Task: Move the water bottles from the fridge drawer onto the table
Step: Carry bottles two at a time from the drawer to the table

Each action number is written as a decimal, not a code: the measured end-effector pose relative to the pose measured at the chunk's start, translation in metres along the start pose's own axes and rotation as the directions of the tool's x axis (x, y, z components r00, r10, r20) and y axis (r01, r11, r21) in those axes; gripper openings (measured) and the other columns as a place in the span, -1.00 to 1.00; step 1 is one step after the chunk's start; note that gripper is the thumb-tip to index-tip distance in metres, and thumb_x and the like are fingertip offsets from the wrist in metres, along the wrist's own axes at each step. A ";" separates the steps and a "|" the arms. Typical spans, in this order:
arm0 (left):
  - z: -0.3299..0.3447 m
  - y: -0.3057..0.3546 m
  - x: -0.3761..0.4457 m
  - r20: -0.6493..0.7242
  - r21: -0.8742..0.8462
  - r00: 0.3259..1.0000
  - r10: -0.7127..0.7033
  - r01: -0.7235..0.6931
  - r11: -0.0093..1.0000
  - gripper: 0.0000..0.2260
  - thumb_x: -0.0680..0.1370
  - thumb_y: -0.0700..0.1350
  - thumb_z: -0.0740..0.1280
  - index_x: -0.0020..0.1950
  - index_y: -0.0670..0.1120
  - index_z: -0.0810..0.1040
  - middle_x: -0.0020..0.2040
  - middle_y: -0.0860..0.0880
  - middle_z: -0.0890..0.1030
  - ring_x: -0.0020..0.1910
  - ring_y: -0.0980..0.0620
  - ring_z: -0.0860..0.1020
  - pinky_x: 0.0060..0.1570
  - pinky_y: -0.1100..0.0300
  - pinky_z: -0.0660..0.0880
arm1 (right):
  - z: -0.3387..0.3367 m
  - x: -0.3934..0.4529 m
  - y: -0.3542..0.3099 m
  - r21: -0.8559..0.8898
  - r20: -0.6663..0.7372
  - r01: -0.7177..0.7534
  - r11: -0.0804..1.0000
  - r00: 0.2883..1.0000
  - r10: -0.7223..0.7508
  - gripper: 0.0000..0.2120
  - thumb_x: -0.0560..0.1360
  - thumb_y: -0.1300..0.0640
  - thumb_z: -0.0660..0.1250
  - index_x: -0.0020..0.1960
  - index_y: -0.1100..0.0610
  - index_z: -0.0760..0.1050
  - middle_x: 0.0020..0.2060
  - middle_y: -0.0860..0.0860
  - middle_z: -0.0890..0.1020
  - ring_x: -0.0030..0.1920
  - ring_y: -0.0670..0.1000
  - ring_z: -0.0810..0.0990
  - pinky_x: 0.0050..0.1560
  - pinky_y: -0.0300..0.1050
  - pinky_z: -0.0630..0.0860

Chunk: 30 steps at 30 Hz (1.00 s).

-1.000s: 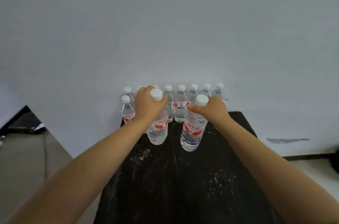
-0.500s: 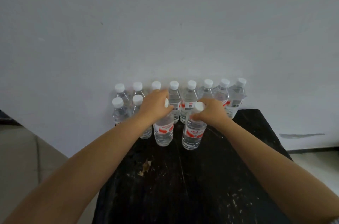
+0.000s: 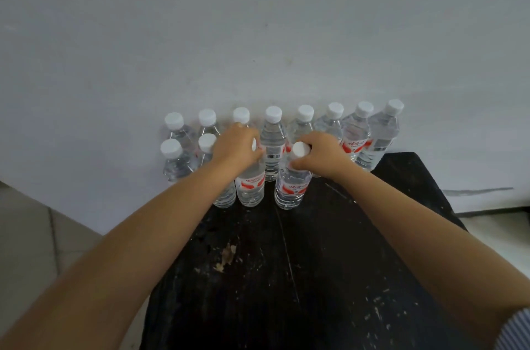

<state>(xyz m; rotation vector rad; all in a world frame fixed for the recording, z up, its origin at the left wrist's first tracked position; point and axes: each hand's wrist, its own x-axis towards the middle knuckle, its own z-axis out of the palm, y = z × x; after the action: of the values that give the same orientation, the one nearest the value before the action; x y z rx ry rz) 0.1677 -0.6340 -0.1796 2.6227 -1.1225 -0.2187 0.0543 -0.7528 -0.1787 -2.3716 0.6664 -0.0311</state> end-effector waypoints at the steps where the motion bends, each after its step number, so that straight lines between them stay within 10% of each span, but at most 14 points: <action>1: -0.001 -0.001 0.001 0.000 0.000 1.000 -0.004 0.004 1.000 -0.80 0.51 -0.11 0.35 0.09 -0.15 0.57 0.18 -0.15 0.51 0.12 -0.12 0.52 0.02 0.10 0.45 | 0.000 0.002 -0.001 -0.003 0.012 0.007 1.000 1.000 -0.007 -0.72 0.35 0.20 0.43 -0.37 0.03 0.34 -0.38 -0.11 0.38 -0.17 0.00 0.43 -0.36 -0.35 0.26; 7: -0.006 -0.001 0.003 0.031 0.025 1.000 -0.006 0.005 1.000 -0.78 0.52 -0.13 0.35 0.14 -0.16 0.56 0.17 -0.14 0.53 0.15 -0.09 0.52 0.04 0.15 0.42 | 0.005 0.016 -0.005 -0.013 0.046 0.025 1.000 0.999 -0.024 -0.79 0.35 0.20 0.43 -0.08 0.29 0.54 -0.21 0.07 0.51 -0.14 0.04 0.47 -0.21 -0.17 0.38; 12: -0.007 0.002 0.007 0.089 0.056 0.996 -0.028 0.023 0.998 -0.75 0.52 -0.18 0.33 0.18 -0.19 0.54 0.16 -0.16 0.55 0.14 -0.12 0.53 0.06 0.12 0.47 | 0.010 0.027 -0.012 -0.014 0.044 0.001 1.000 0.999 0.000 -0.67 0.33 0.20 0.44 -0.43 0.04 0.30 -0.43 -0.07 0.37 -0.23 0.02 0.41 -0.34 -0.20 0.28; 22: -0.005 -0.006 0.010 0.077 0.056 0.996 -0.054 0.050 0.997 -0.77 0.52 -0.27 0.27 0.17 -0.19 0.54 0.12 -0.18 0.59 0.10 -0.14 0.56 0.05 0.08 0.48 | 0.013 0.039 -0.017 0.025 0.046 0.023 0.999 0.999 -0.024 -0.62 0.33 0.23 0.42 -0.45 0.02 0.25 -0.45 -0.08 0.35 -0.40 -0.14 0.32 -0.39 -0.27 0.22; 30: -0.004 -0.003 0.012 0.063 0.038 0.994 -0.085 0.083 0.996 -0.75 0.51 -0.27 0.31 0.19 -0.18 0.51 0.14 -0.18 0.57 0.14 -0.15 0.55 0.08 0.07 0.48 | 0.011 0.044 -0.020 0.014 0.086 0.035 0.999 0.996 -0.036 -0.87 0.38 0.25 0.38 -0.19 0.13 0.43 -0.22 0.04 0.49 -0.13 0.02 0.45 -0.22 -0.21 0.34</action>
<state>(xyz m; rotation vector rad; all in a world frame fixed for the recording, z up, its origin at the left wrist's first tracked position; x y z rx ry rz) 0.1788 -0.6395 -0.1777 2.7145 -1.0462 -0.3061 0.1034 -0.7541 -0.1816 -2.3580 0.5818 0.0513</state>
